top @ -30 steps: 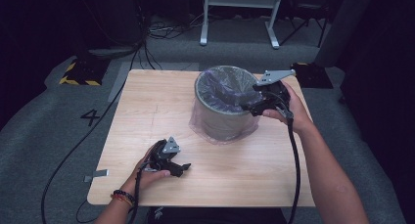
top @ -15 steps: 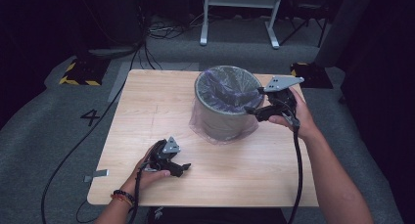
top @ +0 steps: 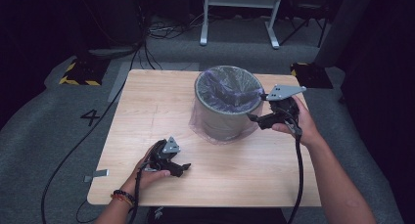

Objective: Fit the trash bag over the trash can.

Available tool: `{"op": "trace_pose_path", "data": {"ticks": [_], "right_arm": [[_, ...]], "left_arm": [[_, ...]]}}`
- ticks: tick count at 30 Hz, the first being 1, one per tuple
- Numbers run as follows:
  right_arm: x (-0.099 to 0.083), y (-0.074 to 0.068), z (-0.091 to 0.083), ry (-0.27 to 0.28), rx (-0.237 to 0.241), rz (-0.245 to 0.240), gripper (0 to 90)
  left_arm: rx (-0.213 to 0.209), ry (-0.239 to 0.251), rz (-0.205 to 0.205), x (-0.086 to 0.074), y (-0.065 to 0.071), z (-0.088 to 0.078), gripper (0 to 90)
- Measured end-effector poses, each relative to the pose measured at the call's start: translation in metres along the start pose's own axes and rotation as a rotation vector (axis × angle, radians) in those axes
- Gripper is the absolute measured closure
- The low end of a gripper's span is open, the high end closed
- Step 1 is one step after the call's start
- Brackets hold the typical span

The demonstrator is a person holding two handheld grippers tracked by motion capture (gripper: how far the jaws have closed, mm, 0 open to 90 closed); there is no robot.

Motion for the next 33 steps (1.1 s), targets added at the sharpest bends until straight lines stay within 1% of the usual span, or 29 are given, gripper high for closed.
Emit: {"op": "trace_pose_path", "data": {"ticks": [6,14,26,33], "right_arm": [[-0.008,-0.004,-0.003,-0.005,0.011,-0.004,16.5],[-0.024,-0.008,-0.002,-0.028,0.024,0.007,16.5],[-0.052,-0.018,0.007,-0.075,0.054,0.010,16.8],[-0.070,-0.028,0.014,-0.106,0.073,0.018,17.0]], "left_arm": [[0.000,0.000,0.000,0.000,0.000,0.000,14.7],[0.000,0.000,0.000,0.000,0.000,0.000,14.6],[0.000,0.000,0.000,0.000,0.000,0.000,14.7],[0.000,0.000,0.000,0.000,0.000,0.000,14.6]]}}
Point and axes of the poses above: each handheld gripper's, and its own axes: z roughly forward along the jaws, x roughly out of its top, y roughly to its right, the point moved 8 cm from there along z, roughly forward along the jaws, and after that the axes turned 11 degrees about -x, right-handed, at the moved point
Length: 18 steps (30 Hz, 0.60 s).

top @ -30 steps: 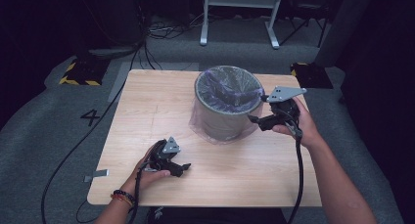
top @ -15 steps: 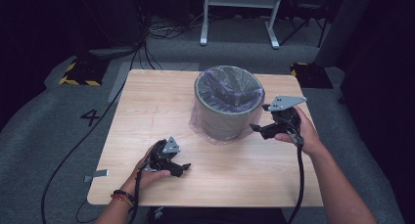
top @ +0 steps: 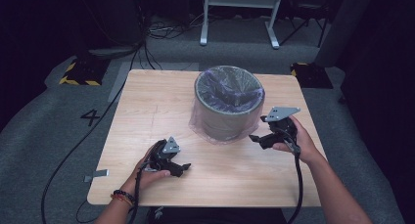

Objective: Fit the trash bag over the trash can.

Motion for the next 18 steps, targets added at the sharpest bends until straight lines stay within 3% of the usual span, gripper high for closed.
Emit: {"op": "trace_pose_path", "data": {"ticks": [18], "right_arm": [[-0.044,-0.009,0.011,-0.064,0.009,0.022,17.4]], "left_arm": [[0.000,0.000,0.000,0.000,0.000,0.000,14.6]]}}
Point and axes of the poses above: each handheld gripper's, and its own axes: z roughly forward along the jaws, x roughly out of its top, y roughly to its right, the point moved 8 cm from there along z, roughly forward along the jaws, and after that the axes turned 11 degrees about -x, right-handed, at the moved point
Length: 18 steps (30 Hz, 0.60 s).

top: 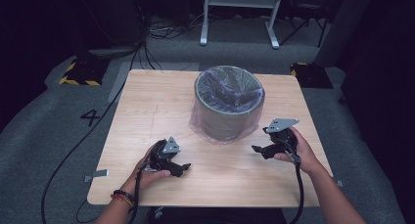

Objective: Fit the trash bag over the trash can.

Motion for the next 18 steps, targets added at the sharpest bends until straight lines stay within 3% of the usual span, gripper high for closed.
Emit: {"op": "trace_pose_path", "data": {"ticks": [18], "right_arm": [[-0.039,-0.008,0.006,-0.071,-0.043,-0.015,17.6]], "left_arm": [[0.000,0.000,0.000,0.000,0.000,0.000,14.6]]}}
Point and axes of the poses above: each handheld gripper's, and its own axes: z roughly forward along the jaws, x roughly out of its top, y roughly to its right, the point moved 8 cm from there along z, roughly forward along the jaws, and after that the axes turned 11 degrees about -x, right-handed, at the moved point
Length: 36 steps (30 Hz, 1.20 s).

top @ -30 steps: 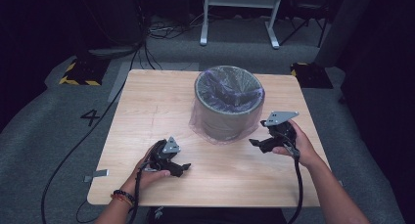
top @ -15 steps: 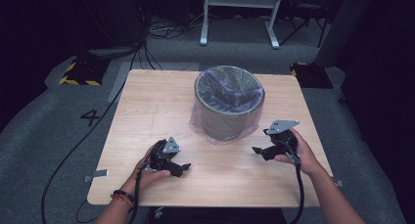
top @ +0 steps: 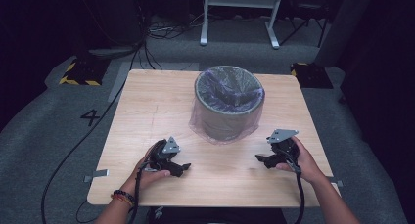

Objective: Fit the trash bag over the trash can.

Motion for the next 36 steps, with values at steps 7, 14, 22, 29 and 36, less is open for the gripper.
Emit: {"op": "trace_pose_path", "data": {"ticks": [7,14,22,29,36], "right_arm": [[-0.015,-0.001,0.002,-0.016,-0.028,0.011,17.4],[-0.035,-0.002,0.005,-0.031,-0.044,0.026,17.1],[-0.051,0.000,0.003,-0.013,-0.050,0.089,16.3],[-0.065,0.005,-0.002,0.034,-0.050,0.181,14.9],[-0.083,0.013,-0.011,0.067,-0.069,0.269,14.3]], "left_arm": [[0.000,0.000,0.000,0.000,0.000,0.000,14.6],[0.000,0.000,0.000,0.000,0.000,0.000,14.6],[0.000,0.000,0.000,0.000,0.000,0.000,14.7],[-0.003,0.000,-0.001,0.000,0.000,0.000,14.6],[-0.007,-0.002,0.002,0.000,0.000,0.000,14.2]]}}
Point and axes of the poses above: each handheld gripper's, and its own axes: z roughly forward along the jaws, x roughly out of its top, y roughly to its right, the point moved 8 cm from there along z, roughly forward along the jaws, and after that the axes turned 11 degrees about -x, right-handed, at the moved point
